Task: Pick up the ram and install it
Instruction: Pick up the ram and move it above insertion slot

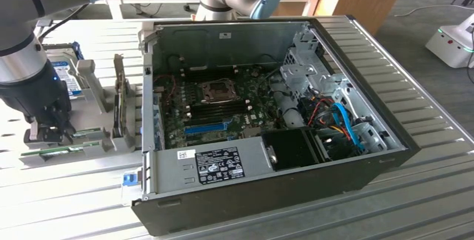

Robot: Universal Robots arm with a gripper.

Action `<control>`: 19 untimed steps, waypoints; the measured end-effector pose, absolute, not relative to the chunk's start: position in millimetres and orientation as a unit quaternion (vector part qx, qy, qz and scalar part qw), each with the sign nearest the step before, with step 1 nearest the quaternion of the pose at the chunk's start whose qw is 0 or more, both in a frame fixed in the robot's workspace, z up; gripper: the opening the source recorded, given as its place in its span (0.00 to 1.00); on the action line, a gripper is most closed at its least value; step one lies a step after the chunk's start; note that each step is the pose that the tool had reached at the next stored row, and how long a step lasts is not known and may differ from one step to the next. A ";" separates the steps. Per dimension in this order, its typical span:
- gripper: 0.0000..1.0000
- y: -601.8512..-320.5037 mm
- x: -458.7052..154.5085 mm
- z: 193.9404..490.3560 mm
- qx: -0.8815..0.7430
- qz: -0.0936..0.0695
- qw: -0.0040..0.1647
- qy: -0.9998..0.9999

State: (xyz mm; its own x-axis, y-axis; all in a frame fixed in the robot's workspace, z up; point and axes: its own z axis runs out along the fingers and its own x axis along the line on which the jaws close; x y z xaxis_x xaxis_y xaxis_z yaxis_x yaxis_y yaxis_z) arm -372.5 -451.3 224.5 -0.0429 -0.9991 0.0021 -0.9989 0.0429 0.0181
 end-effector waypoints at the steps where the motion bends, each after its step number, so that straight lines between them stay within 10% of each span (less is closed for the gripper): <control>1: 0.30 -451.4 -372.5 223.5 0.692 -0.006 0.007 -0.722; 19: 0.30 -454.8 -372.4 215.0 0.692 -0.006 0.007 -0.722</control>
State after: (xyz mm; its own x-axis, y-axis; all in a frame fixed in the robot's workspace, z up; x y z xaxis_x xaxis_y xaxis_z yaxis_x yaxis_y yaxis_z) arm -372.4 -454.8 215.0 -0.0427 -0.9991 0.0022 -0.9989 0.0427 0.0182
